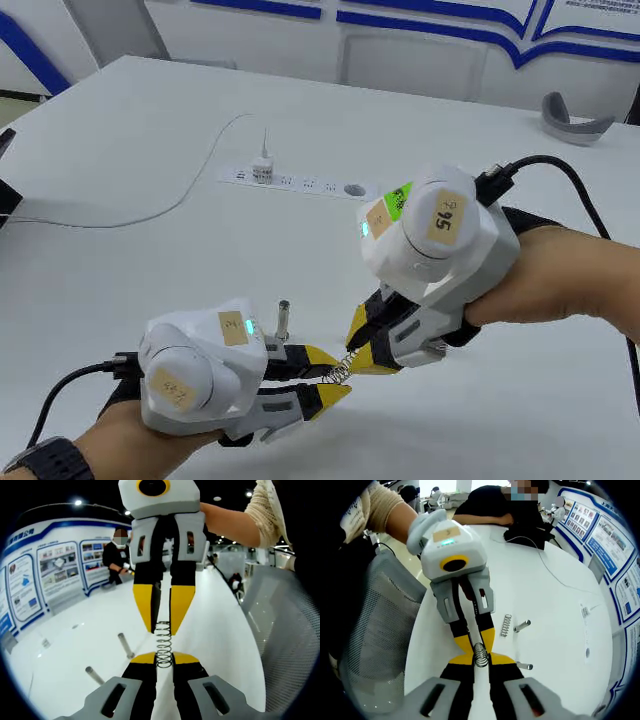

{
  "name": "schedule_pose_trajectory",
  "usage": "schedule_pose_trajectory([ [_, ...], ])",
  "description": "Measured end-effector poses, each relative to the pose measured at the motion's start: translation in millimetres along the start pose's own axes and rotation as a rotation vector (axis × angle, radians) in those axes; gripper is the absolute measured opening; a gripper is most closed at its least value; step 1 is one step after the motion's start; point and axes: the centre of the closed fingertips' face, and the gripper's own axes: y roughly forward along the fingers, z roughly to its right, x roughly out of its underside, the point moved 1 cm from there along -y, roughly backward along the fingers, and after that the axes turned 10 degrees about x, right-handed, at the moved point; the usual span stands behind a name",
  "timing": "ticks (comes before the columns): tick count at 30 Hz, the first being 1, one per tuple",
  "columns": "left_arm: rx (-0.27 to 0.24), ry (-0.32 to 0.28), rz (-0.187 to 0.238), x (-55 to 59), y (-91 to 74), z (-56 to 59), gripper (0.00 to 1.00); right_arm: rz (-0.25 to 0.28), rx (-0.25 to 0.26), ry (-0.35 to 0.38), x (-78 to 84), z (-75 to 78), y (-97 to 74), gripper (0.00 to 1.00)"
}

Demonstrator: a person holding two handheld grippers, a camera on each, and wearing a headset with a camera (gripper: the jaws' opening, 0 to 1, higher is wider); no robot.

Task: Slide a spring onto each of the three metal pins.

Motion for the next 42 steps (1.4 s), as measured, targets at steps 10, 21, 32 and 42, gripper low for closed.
schedule_pose_trajectory([
  [10, -0.003, 0.001, 0.009, -1.7, 1.0, -0.5, 0.11, 0.013, 0.006, -0.008, -8.1, 0.8, 1.4, 0.12],
  [21, -0.011, -0.001, 0.019, -1.3, 1.6, -1.8, 0.11, 0.001, -0.005, 0.007, -2.8, -0.2, 5.9, 0.17],
  [32, -0.024, -0.018, 0.039, -5.7, 0.5, -5.0, 0.11, 0.003, -0.007, 0.031, 1.7, 0.5, 13.1, 0.13],
  [42, -0.041, -0.013, 0.045, -7.1, 0.8, -7.8, 0.11, -0.003, -0.004, 0.041, 1.1, 3.5, 13.4, 0.12],
])
